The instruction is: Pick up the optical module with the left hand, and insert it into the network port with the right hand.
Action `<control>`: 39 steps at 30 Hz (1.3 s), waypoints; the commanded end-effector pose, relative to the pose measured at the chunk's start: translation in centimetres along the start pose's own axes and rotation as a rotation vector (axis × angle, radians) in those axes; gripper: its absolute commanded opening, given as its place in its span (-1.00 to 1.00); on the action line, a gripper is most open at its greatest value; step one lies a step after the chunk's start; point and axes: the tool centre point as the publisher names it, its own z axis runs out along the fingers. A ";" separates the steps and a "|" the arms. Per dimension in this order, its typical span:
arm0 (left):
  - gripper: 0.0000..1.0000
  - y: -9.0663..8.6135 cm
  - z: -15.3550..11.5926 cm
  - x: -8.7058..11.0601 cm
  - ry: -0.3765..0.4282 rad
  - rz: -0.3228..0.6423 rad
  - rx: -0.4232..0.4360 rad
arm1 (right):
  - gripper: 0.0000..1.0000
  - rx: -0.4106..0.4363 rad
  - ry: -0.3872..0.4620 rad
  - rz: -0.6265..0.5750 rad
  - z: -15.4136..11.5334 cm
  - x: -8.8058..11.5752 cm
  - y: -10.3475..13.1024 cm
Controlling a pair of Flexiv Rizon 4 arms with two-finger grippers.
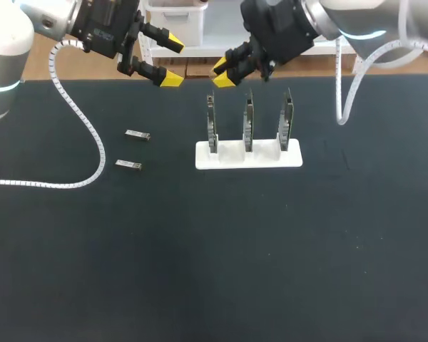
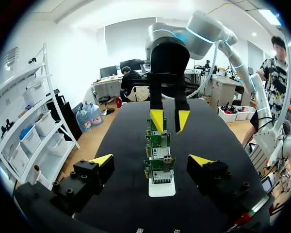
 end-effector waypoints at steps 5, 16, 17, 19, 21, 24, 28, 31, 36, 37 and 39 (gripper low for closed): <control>1.00 0.0 0.0 -0.1 0.005 -0.002 0.000 | 1.00 0.036 0.021 0.003 -2.1 -0.1 1.6; 1.00 0.0 0.0 -0.1 0.005 -0.002 0.000 | 1.00 -0.062 -0.001 0.004 -4.9 0.5 2.8; 1.00 0.0 0.0 -0.1 0.005 -0.002 0.000 | 1.00 -0.054 0.001 0.011 -5.2 0.6 3.0; 1.00 0.0 0.0 -0.1 0.005 -0.002 0.000 | 1.00 -0.048 0.001 0.012 -5.7 0.7 3.2; 1.00 0.0 0.0 -0.1 0.005 -0.002 0.000 | 1.00 -0.039 -0.001 0.015 -6.0 0.8 3.5; 1.00 0.0 0.0 -0.1 0.005 -0.002 0.000 | 1.00 -0.035 0.003 0.022 -6.1 1.1 4.0; 1.00 0.0 0.0 -0.1 0.005 -0.002 0.000 | 1.00 -0.021 0.009 0.040 -6.5 1.4 4.7; 1.00 0.0 0.0 -0.1 0.005 -0.002 0.000 | 1.00 -0.012 0.014 0.048 -7.0 1.5 5.2; 1.00 0.0 0.0 -0.1 0.005 -0.002 0.000 | 1.00 0.004 0.011 0.061 -7.8 2.3 6.3; 1.00 0.0 0.0 -0.1 0.005 -0.002 0.000 | 1.00 0.004 0.007 0.061 -8.0 2.4 6.4; 1.00 0.0 0.0 -0.1 0.005 -0.002 0.000 | 1.00 -0.004 -0.022 0.061 -8.3 2.8 6.6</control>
